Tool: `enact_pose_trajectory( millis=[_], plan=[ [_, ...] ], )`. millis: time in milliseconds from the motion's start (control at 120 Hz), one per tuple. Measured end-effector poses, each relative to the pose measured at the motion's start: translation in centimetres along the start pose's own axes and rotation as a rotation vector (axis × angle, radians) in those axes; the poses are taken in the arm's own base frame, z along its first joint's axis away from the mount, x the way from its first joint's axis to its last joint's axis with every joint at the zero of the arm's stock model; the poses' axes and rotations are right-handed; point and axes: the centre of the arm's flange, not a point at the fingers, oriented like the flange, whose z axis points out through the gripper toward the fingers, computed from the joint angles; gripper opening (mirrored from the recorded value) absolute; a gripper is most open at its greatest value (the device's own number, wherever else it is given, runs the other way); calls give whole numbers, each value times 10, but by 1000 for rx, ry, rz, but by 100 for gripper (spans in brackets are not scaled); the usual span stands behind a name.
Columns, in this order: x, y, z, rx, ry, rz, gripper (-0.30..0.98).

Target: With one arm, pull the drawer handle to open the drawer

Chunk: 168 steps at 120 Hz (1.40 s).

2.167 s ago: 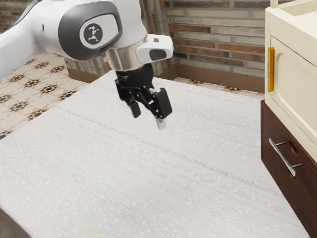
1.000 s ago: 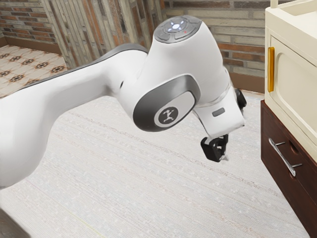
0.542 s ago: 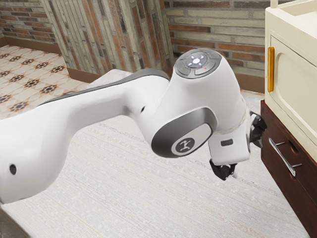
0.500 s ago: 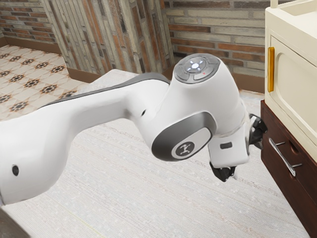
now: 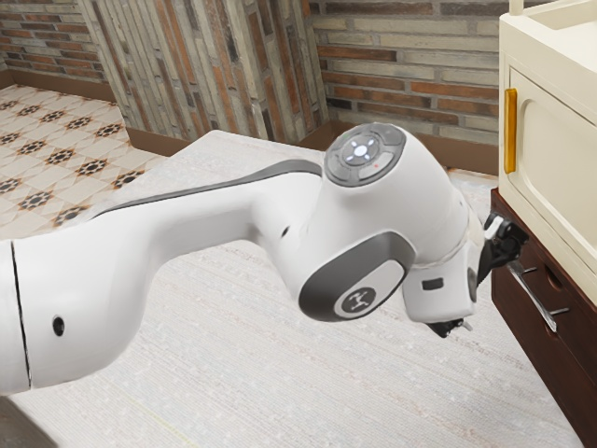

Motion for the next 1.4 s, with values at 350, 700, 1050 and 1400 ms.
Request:
enact_pose_trajectory(
  millis=[350,700,1050,1400],
  plan=[
    [18,16,9,-4,21,55,69],
    [10,38,-16,-4,-2,82,66],
    [4,66,-38,-10,-9,90,65],
    [7,100,-57,-23,-10,106,65]
  ],
)
